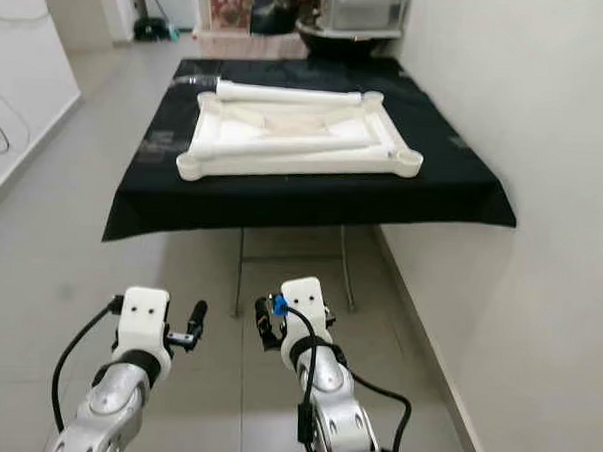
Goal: Building children table
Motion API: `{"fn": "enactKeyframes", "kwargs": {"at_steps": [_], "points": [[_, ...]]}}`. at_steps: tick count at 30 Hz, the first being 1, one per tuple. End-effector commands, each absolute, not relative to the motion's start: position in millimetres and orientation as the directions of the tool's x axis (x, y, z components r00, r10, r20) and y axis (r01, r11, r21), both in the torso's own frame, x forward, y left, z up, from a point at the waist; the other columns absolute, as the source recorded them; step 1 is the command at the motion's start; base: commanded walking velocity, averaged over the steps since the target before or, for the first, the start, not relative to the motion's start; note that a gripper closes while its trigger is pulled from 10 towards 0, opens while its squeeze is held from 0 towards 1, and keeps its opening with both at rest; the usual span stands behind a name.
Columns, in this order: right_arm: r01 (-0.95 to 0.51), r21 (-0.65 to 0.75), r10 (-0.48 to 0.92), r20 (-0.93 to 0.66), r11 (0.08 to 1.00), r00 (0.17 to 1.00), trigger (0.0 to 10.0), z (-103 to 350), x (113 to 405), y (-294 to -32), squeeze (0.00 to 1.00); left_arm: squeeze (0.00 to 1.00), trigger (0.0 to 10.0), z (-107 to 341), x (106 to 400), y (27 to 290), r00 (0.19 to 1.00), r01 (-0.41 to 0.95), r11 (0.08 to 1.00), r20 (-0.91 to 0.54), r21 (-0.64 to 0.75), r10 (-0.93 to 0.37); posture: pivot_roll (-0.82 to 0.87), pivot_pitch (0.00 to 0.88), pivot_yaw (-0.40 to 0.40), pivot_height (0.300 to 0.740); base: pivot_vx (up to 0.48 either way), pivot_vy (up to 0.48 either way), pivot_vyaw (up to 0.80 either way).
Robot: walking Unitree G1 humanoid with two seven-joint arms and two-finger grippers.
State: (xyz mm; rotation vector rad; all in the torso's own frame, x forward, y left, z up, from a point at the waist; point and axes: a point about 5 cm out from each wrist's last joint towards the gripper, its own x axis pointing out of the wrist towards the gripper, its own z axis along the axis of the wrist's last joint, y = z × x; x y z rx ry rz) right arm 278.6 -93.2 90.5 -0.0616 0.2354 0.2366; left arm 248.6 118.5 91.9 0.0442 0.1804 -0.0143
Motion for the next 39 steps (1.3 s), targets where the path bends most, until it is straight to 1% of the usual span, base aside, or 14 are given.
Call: {"fn": "enactKeyframes", "kwargs": {"at_steps": [1, 2, 4, 5, 7, 10, 15, 18, 26, 39], "points": [[-0.241, -0.008, 0.236, -0.161, 0.971, 0.958, 10.0, 104, 280, -94, 0.0, 0.0, 10.0, 99, 245, 122, 0.989, 0.005, 0.997, -0.146, 0.072, 0.005, 0.04, 0.0, 0.003, 0.74, 0.0, 0.0, 0.0], [-0.241, -0.008, 0.236, -0.161, 0.971, 0.958, 10.0, 104, 280, -94, 0.0, 0.0, 10.0, 99, 245, 122, 0.989, 0.005, 0.997, -0.146, 0.072, 0.005, 0.04, 0.0, 0.003, 0.74, 0.0, 0.0, 0.0], [-0.264, -0.024, 0.262, -0.079, 0.964, 0.962, 10.0, 116, 282, -92, 0.0, 0.0, 10.0, 108, 242, 122, 0.997, -0.013, 0.995, -0.068, 0.103, 0.02, 0.04, 0.0, -0.006, 0.74, 0.0, 0.0, 0.0], [-0.264, -0.024, 0.262, -0.079, 0.964, 0.962, 10.0, 116, 282, -92, 0.0, 0.0, 10.0, 108, 242, 122, 0.997, -0.013, 0.995, -0.068, 0.103, 0.02, 0.04, 0.0, -0.006, 0.74, 0.0, 0.0, 0.0], [-0.267, -0.042, 0.266, -0.028, 0.963, 0.963, 10.0, 123, 279, -92, 0.0, 0.0, 10.0, 117, 238, 125, 0.998, -0.055, 0.992, 0.009, 0.11, 0.055, 0.04, 0.0, -0.008, 0.74, 0.0, 0.0, 0.0], [-0.249, -0.04, 0.249, -0.007, 0.968, 0.968, 10.0, 123, 275, -92, 0.0, 0.0, 10.0, 120, 237, 125, 0.997, -0.067, 0.992, 0.04, 0.107, 0.063, 0.05, 0.0, -0.005, 0.74, 0.0, 0.0, 0.0], [-0.211, -0.029, 0.212, 0.002, 0.977, 0.977, 10.0, 124, 274, -93, 0.0, 0.0, 10.0, 123, 239, 121, 0.998, -0.033, 0.994, 0.052, 0.107, 0.027, 0.03, 0.0, 0.015, 0.74, 0.0, 0.0, 0.0], [-0.209, -0.029, 0.209, 0.003, 0.978, 0.978, 10.0, 124, 274, -94, 0.0, 0.0, 10.0, 123, 239, 121, 0.998, -0.03, 0.995, 0.052, 0.1, 0.025, 0.03, 0.0, 0.012, 0.74, 0.0, 0.0, 0.0], [-0.188, -0.026, 0.188, 0.02, 0.982, 0.982, 10.0, 124, 274, -98, 0.0, 0.0, 10.0, 126, 237, 111, 0.995, 0.045, 0.995, 0.083, 0.086, -0.052, 0.04, 0.0, 0.005, 0.74, 0.0, 0.0, 0.0], [-0.168, -0.01, 0.168, -0.001, 0.986, 0.986, 10.0, 120, 275, -99, 0.0, 0.0, 10.0, 125, 237, 108, 0.993, 0.077, 0.994, 0.079, 0.083, -0.083, 0.04, 0.0, 0.008, 0.74, 0.0, 0.0, 0.0]]}}
